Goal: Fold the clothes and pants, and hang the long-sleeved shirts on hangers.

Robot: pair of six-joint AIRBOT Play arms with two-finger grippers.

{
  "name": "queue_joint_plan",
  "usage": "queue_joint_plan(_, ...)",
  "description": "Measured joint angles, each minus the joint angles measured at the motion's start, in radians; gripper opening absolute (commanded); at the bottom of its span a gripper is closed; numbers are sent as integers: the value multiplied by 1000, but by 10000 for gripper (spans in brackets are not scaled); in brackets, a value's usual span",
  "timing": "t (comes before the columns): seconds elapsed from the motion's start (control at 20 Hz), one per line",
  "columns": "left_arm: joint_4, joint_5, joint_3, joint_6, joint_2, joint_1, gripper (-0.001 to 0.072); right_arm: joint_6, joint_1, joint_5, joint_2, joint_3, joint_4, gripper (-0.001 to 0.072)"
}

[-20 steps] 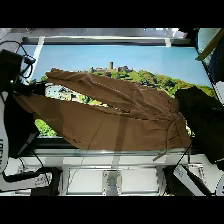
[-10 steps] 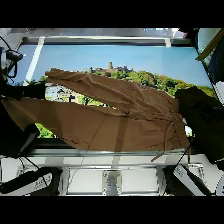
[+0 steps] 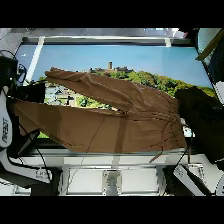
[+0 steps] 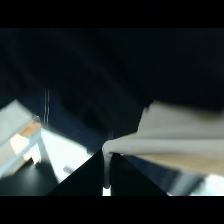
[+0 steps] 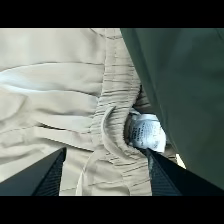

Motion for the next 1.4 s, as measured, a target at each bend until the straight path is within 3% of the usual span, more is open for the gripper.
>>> queue_joint_plan(0.05,1,51,0,-27,-26,6,96,4,0,0,0,0,3,553)
queue_joint_plan(0.1,2,106,0,-61,-45,7,458,6,0,-1,0,0,9,553)
queue_joint_plan(0.15,7,166,2,-106,-60,5,720,10,0,-3,0,0,19,553)
queue_joint_plan(0.2,8,213,10,-147,-70,0,690,12,0,-7,0,0,31,553)
queue_joint_plan(0.45,-3,352,156,-322,-84,-51,677,16,0,-8,0,0,92,553)
queue_joint_plan(0.5,-43,371,190,-349,-84,-62,606,17,0,-10,0,0,97,553)
queue_joint_plan(0.55,-107,386,213,-368,-86,-70,554,17,0,-16,0,0,101,553)
queue_joint_plan(0.8,-552,459,264,-437,-154,-68,548,-4,0,-34,0,0,109,553)
queue_joint_plan(0.9,-678,476,270,-503,-193,-48,344,-19,0,-33,0,0,108,552)
queue_joint_plan(0.95,-726,482,272,-538,-211,-35,330,-25,0,-33,0,0,107,553)
queue_joint_plan(1.1,-860,499,275,-623,-259,14,337,-37,0,-36,0,0,103,553)
queue_joint_plan(1.25,-980,529,277,-658,-303,54,509,-42,0,-38,0,0,103,553)
queue_joint_plan(1.4,-1056,561,277,-676,-345,74,504,-44,0,-38,0,0,102,553)
